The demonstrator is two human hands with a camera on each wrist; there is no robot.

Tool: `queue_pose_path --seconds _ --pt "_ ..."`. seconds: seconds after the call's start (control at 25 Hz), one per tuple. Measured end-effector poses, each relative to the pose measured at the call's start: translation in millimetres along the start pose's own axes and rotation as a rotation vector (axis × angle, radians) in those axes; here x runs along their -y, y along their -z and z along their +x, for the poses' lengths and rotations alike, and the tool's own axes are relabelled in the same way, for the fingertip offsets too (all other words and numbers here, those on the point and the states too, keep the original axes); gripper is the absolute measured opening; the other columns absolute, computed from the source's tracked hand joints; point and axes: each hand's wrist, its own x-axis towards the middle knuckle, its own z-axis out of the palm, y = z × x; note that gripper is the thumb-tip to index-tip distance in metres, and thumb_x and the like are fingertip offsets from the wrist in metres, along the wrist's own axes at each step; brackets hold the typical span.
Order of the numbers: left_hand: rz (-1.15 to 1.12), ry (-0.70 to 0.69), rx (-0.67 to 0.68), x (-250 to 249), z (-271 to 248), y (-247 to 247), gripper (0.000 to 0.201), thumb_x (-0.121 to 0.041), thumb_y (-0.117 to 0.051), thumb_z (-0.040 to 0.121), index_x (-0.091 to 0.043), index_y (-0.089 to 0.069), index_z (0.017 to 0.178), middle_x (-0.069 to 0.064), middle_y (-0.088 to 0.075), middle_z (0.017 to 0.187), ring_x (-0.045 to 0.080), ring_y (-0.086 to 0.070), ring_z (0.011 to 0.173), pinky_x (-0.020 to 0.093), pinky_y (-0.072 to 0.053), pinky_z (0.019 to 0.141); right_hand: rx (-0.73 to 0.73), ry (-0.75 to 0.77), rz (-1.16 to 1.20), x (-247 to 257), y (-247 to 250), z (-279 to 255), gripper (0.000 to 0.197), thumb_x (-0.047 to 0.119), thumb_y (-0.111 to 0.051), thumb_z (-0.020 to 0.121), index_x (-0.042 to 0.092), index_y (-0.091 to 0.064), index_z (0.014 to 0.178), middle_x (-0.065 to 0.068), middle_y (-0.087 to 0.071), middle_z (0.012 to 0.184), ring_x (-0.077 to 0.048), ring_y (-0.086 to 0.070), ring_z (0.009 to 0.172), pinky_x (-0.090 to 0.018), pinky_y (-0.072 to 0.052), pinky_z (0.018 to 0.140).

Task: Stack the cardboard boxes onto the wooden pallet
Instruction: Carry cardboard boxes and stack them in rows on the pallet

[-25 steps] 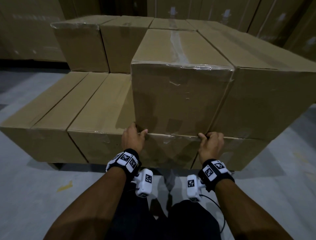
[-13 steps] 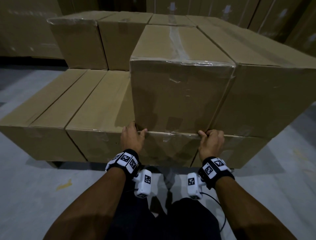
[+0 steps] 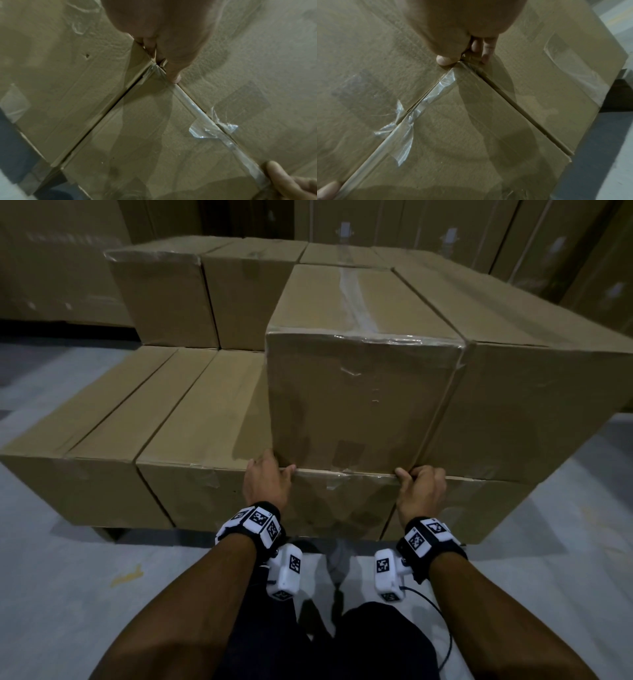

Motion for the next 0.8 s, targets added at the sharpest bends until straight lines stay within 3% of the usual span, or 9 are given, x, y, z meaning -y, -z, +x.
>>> queue_pose_path --seconds 0.16,0.28,0.4,0.52,0.64,0.8 --pt "0.083 -0.060 0.048 -1 -4 6 0.039 -0.033 -0.062 0.095 -0.008 -0.049 0.122 0.016 -0.061 0.121 0.034 -0.054 0.114 0.043 -0.046 0.093 0.058 -0.013 -0.033 7 9 -2 0.030 0.030 -0.064 0.096 0.000 -0.065 0.101 -0.019 -0.052 0.116 -0.035 -0.051 0.109 -0.036 -0.040 0.091" --pt "0.156 -0.121 0.095 2 -11 9 0.052 -0.032 -0.065 0.093 -0.005 -0.042 0.131 0.018 -0.055 0.131 0.034 -0.050 0.124 0.043 -0.042 0.105 0.148 0.001 -0.074 11 18 -14 0.035 0.031 -0.059 0.099 0.000 -0.063 0.116 -0.018 -0.048 0.128 -0.034 -0.049 0.117 -0.037 -0.039 0.098" --pt "0.322 -0.160 0.138 4 -17 6 0.065 -0.037 -0.062 0.093 -0.003 -0.034 0.141 0.019 -0.047 0.142 0.035 -0.038 0.136 0.045 -0.031 0.114 0.224 0.058 -0.180 11 20 -29 0.047 0.031 -0.058 0.099 0.002 -0.051 0.135 -0.018 -0.041 0.139 -0.035 -0.044 0.126 -0.040 -0.040 0.102" --pt "0.471 -0.174 0.186 4 -20 8 0.068 -0.043 -0.057 0.092 -0.006 -0.034 0.143 0.017 -0.043 0.147 0.035 -0.035 0.138 0.046 -0.029 0.115 0.356 0.045 -0.297 15 19 -37 0.062 0.032 -0.055 0.100 0.003 -0.032 0.150 -0.017 -0.032 0.150 -0.034 -0.037 0.134 -0.043 -0.038 0.107" --pt "0.564 -0.216 0.244 -9 -27 26 0.062 -0.045 -0.053 0.093 -0.012 -0.037 0.143 0.013 -0.041 0.150 0.035 -0.032 0.140 0.048 -0.027 0.115 0.510 0.057 -0.418 30 33 -44 0.056 0.034 -0.053 0.101 0.006 -0.036 0.146 -0.016 -0.029 0.153 -0.034 -0.034 0.136 -0.045 -0.037 0.109" --pt "0.634 -0.250 0.332 -40 -57 74 0.059 -0.043 -0.054 0.092 -0.014 -0.038 0.142 0.009 -0.040 0.151 0.033 -0.030 0.141 0.049 -0.026 0.115 0.639 0.111 -0.489 66 85 -60 0.047 0.037 -0.050 0.101 0.011 -0.045 0.139 -0.013 -0.038 0.146 -0.033 -0.040 0.129 -0.045 -0.040 0.107"
